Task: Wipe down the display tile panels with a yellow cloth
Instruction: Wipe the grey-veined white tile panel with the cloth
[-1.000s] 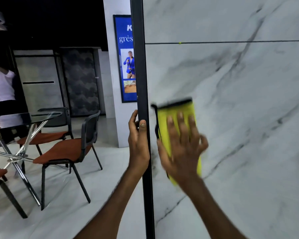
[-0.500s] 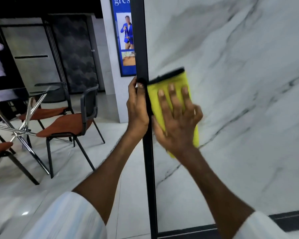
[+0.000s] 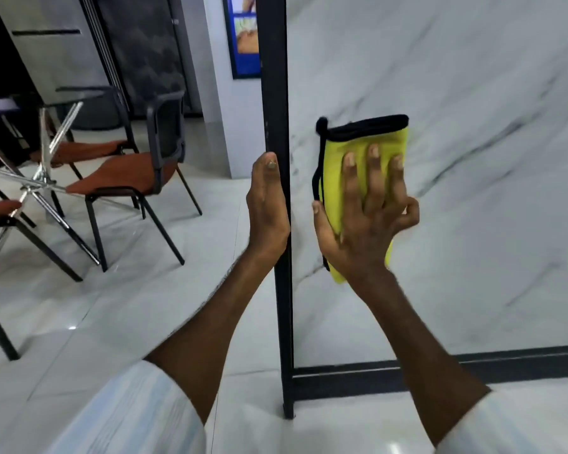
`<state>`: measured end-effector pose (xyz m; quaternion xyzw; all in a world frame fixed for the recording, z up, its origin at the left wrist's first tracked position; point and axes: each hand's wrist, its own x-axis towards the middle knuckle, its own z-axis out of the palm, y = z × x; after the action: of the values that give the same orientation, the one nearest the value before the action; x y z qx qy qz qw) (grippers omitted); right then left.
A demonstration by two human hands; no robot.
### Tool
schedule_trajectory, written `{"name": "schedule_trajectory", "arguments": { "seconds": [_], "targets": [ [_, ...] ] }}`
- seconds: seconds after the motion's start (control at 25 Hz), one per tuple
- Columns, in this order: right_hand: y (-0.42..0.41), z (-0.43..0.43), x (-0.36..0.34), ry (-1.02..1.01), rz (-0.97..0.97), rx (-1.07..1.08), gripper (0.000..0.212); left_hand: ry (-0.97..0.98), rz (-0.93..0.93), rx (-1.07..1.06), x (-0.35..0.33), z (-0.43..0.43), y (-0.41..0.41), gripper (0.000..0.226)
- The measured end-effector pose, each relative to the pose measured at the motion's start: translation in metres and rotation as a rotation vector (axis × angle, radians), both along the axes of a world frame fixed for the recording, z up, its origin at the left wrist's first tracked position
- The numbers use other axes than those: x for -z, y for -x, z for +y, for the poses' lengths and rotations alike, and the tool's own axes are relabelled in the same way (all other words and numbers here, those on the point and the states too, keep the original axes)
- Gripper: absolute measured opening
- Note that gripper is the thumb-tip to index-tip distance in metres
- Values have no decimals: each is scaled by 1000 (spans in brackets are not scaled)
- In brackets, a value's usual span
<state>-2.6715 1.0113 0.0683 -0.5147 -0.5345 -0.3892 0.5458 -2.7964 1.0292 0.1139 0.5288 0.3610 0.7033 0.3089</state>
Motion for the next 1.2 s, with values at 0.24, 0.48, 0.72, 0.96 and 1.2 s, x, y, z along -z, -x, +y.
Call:
{"name": "schedule_trajectory", "arguments": {
  "seconds": [0.24,0.48,0.72,0.96,1.2],
  "targets": [
    [4,-14,260,265,-300,-39,64,27,71,-52,93,3,1,29],
    [12,-35,289,380,-310,-165,79,-10,95,-39,100,7,4,46],
    [-19,-10,141,84,-24,-136,79,-91,77,-218,98,3,-1,49],
    [-49,-17,307,258,-251,-43,106,-687,940,-931,95,-10,-23,50],
    [-45,-29,294,305,-159,-230,86,-643,1087,-1135,107,4,-27,52]
  ]
}}
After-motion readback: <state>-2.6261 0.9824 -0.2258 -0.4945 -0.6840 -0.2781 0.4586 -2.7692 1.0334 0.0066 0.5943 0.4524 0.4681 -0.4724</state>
